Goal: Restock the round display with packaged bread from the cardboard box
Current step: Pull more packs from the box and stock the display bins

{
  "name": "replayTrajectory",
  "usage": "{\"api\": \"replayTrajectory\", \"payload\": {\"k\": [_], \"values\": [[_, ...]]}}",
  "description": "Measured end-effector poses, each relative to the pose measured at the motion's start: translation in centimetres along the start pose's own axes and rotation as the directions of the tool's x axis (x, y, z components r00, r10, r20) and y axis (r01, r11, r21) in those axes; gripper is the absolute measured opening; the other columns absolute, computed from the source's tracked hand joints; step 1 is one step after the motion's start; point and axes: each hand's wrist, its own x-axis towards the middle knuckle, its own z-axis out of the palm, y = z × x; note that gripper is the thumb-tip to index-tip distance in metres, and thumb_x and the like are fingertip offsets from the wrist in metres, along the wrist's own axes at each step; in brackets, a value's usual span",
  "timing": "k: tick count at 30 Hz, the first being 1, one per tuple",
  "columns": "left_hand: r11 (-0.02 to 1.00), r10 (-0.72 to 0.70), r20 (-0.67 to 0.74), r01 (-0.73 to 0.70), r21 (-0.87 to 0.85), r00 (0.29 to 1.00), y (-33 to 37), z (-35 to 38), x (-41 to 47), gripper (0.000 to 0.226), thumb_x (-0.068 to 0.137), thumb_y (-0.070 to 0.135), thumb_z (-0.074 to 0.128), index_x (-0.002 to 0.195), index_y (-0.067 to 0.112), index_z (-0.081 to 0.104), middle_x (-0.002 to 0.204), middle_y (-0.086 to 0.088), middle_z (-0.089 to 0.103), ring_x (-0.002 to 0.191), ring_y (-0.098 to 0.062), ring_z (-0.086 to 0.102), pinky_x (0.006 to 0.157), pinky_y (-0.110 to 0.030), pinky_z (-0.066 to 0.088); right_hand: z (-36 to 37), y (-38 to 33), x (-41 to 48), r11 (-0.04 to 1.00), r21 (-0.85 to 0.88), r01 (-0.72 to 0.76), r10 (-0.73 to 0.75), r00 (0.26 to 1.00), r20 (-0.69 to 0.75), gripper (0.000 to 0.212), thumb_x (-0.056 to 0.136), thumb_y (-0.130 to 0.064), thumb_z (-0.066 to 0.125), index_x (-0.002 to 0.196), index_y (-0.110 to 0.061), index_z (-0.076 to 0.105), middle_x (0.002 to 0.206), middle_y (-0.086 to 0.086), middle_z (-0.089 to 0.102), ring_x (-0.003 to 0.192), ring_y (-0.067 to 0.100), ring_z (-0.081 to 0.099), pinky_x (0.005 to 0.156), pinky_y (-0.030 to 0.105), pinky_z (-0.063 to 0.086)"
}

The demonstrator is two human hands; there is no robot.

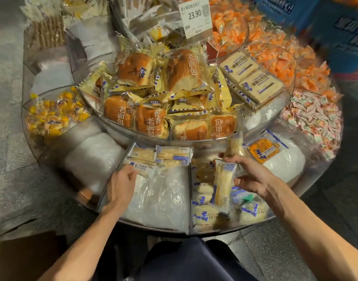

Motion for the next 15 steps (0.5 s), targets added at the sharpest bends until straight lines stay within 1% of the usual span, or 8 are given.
{"api": "replayTrajectory", "payload": {"k": [2, 4, 7, 9, 11, 12, 14, 15], "values": [[0.999, 0.032, 0.006, -0.032, 0.043, 0.999, -0.2, 0.1, 0.0, 0.014, 0.093, 0.022, 0.068, 0.092, 0.008, 0.07, 0.076, -0.011, 0.072, 0.064, -0.029, 0.063, 0.061, -0.035, 0.05, 1.0, 0.3, 0.3, 1.0, -0.004, -0.008, 0.008, 0.999, 0.032, 0.02, 0.091, -0.003, 0.053, 0.104, -0.006, 0.068, 0.076, 0.009, 0.073, 0.056, 0.02, 0.07, 0.047, 0.031, 0.057], [0.997, 0.046, 0.015, -0.047, 0.066, 0.999, -0.3, 0.3, -0.1, 0.017, 0.094, 0.026, 0.067, 0.089, 0.009, 0.068, 0.068, -0.008, 0.069, 0.057, -0.024, 0.056, 0.056, -0.031, 0.041, 1.8, 0.7, 0.5, 1.0, -0.006, -0.014, 0.014, 0.999, 0.046, 0.018, 0.091, -0.003, 0.052, 0.1, -0.007, 0.067, 0.076, 0.009, 0.073, 0.057, 0.02, 0.07, 0.048, 0.03, 0.058], [0.994, 0.067, 0.027, -0.069, 0.087, 0.997, -0.4, 0.4, -0.1, 0.019, 0.094, 0.03, 0.067, 0.087, 0.012, 0.066, 0.066, -0.005, 0.067, 0.056, -0.021, 0.051, 0.057, -0.029, 0.036, 2.6, 1.1, 0.5, 0.999, 0.018, -0.027, 0.026, 0.998, 0.06, 0.019, 0.092, -0.003, 0.051, 0.102, -0.009, 0.067, 0.075, 0.008, 0.072, 0.055, 0.019, 0.07, 0.046, 0.029, 0.057], [0.99, 0.084, 0.052, -0.089, 0.105, 0.995, -0.6, 0.3, 0.0, 0.019, 0.092, 0.032, 0.069, 0.088, 0.013, 0.067, 0.069, -0.004, 0.069, 0.06, -0.023, 0.057, 0.057, -0.029, 0.039, 3.1, 1.3, 0.4, 0.999, 0.036, -0.026, 0.023, 0.997, 0.076, 0.019, 0.091, -0.004, 0.052, 0.101, -0.009, 0.066, 0.072, 0.008, 0.072, 0.052, 0.018, 0.069, 0.044, 0.029, 0.056], [0.988, 0.093, 0.085, -0.102, 0.114, 0.992, -0.8, -0.1, 0.3, 0.019, 0.09, 0.032, 0.071, 0.094, 0.013, 0.071, 0.078, -0.003, 0.073, 0.07, -0.027, 0.066, 0.061, -0.033, 0.049, 3.6, 1.5, 0.3, 0.999, 0.036, -0.033, 0.029, 0.995, 0.095, 0.017, 0.092, -0.004, 0.051, 0.101, -0.008, 0.065, 0.068, 0.007, 0.072, 0.05, 0.016, 0.067, 0.043, 0.027, 0.055], [0.988, 0.093, 0.098, -0.104, 0.112, 0.991, -0.9, -0.3, 0.5, 0.019, 0.09, 0.031, 0.072, 0.097, 0.013, 0.073, 0.084, -0.004, 0.075, 0.076, -0.029, 0.069, 0.065, -0.036, 0.054, 4.0, 1.6, 0.2, 0.999, 0.032, -0.034, 0.031, 0.995, 0.09, 0.017, 0.095, -0.004, 0.048, 0.101, -0.008, 0.064, 0.062, 0.006, 0.07, 0.044, 0.015, 0.065, 0.04, 0.024, 0.052], [0.988, 0.098, 0.117, -0.111, 0.107, 0.988, -1.1, -0.6, 0.9, 0.016, 0.089, 0.028, 0.072, 0.098, 0.015, 0.074, 0.094, -0.004, 0.075, 0.083, -0.029, 0.068, 0.07, -0.038, 0.056, 4.6, 1.7, 0.0, 0.999, 0.025, -0.025, 0.024, 0.998, 0.062, 0.017, 0.099, -0.005, 0.045, 0.103, -0.007, 0.061, 0.053, 0.004, 0.065, 0.035, 0.012, 0.058, 0.032, 0.019, 0.044], [0.988, 0.105, 0.126, -0.118, 0.103, 0.986, -1.3, -0.7, 0.9, 0.015, 0.089, 0.027, 0.071, 0.098, 0.015, 0.074, 0.097, -0.004, 0.074, 0.084, -0.027, 0.067, 0.07, -0.037, 0.056, 4.9, 1.8, -0.1, 0.999, 0.022, -0.023, 0.021, 0.998, 0.056, 0.016, 0.099, -0.005, 0.046, 0.103, -0.007, 0.061, 0.053, 0.005, 0.065, 0.035, 0.013, 0.058, 0.032, 0.019, 0.043]]}}
